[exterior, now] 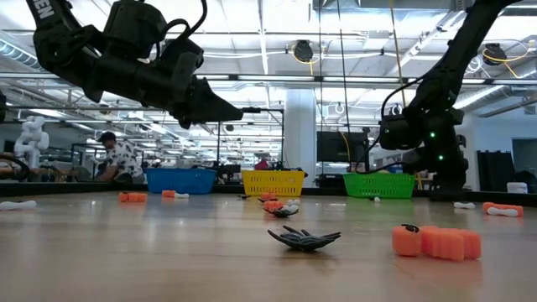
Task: Sort Halloween decoration
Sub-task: Put the white bone toy into the green bin
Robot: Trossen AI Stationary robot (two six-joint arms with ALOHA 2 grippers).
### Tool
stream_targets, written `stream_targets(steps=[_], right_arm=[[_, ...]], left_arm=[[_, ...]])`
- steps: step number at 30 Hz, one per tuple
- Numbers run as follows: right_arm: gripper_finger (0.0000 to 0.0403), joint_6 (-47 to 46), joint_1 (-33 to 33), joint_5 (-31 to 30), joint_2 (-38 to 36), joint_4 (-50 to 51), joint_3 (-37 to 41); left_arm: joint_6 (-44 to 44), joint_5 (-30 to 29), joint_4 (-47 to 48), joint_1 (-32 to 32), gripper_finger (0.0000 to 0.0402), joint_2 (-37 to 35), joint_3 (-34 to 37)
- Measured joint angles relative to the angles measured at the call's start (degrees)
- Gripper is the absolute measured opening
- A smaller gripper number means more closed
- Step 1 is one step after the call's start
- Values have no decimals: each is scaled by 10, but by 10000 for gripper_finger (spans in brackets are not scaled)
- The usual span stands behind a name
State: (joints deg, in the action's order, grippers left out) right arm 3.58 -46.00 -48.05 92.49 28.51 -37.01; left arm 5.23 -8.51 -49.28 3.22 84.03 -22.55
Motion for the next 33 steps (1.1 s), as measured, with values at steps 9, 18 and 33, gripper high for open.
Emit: stream_targets(steps=[9,18,33], right_arm=[[0,-49,4,77,0,4,0],[0,-81,9,52,-43,-33,-1],[0,-246,-4,-5,71,62,-88]], left_arm=[[0,0,10,0,0,0,0],[0,-8,7,0,0,0,0],[0,-20,19,-3,0,0,0]])
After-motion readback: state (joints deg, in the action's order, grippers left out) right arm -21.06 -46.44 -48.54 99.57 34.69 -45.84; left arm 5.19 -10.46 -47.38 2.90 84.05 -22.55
